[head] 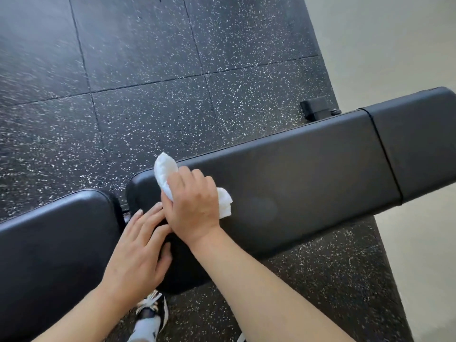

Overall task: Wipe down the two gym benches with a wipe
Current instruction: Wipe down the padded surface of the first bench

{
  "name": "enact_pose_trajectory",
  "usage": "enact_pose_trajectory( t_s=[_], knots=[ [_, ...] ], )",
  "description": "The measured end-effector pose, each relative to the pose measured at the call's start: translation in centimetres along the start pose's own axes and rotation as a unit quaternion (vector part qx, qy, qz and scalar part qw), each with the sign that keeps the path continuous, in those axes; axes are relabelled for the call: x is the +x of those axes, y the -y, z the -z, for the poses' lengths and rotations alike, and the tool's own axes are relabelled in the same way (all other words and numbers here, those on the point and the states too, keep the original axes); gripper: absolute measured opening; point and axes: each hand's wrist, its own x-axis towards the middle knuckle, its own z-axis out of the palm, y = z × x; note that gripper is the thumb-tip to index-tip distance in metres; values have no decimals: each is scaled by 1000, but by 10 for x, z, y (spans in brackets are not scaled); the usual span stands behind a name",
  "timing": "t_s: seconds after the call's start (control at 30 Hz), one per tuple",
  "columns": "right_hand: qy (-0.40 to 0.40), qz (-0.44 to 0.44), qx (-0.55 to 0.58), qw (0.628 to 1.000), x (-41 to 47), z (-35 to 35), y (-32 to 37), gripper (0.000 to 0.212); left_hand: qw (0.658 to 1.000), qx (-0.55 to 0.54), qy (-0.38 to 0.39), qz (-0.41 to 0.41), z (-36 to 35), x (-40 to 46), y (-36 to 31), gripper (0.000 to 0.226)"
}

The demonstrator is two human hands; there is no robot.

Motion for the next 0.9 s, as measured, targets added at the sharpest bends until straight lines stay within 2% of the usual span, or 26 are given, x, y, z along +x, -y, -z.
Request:
enact_pose_trajectory(
  t_s=[0.13, 0.2, 0.27, 0.37, 0.43, 0.5, 0.6, 0.7, 0.77, 0.83, 0.9],
  knots=[
    [16, 142, 0, 990, -7, 17, -33, 19, 997, 8, -36, 66, -16, -7, -19, 45],
    [39, 152, -13, 988, -7, 39, -85, 19, 994, 6, -54, 90, -23, -6, -24, 45],
    [19, 73, -36, 996, -6, 64, -148, 25, 993, 9, -70, 90, -29, -8, -23, 44],
    [-12, -110, -45, 993, -11, 100, -219, 40, 993, 8, -83, 84, -32, -10, -21, 42],
    [-18, -195, -60, 979, -17, 103, -218, 34, 993, 4, -85, 85, -32, -10, -21, 42],
    [-9, -218, -122, 968, -19, 90, -178, 25, 993, 0, -82, 88, -31, -10, -23, 42],
    [65, -108, -159, 979, -37, 51, -86, 33, 995, 11, -64, 80, -23, -8, -23, 41],
    [93, -16, -74, 993, -66, 31, -25, 28, 998, 32, -25, 49, -6, -5, -15, 39],
    [75, 57, -48, 994, -67, 34, -29, 21, 999, 39, 1, 30, 5, -4, -7, 39],
    [94, 148, -59, 983, -57, 46, -53, 11, 999, 48, 15, 19, 15, -2, -2, 41],
    [139, 154, -131, 969, -37, 63, -95, 15, 998, 58, 16, 16, 21, 2, 3, 43]
  ],
)
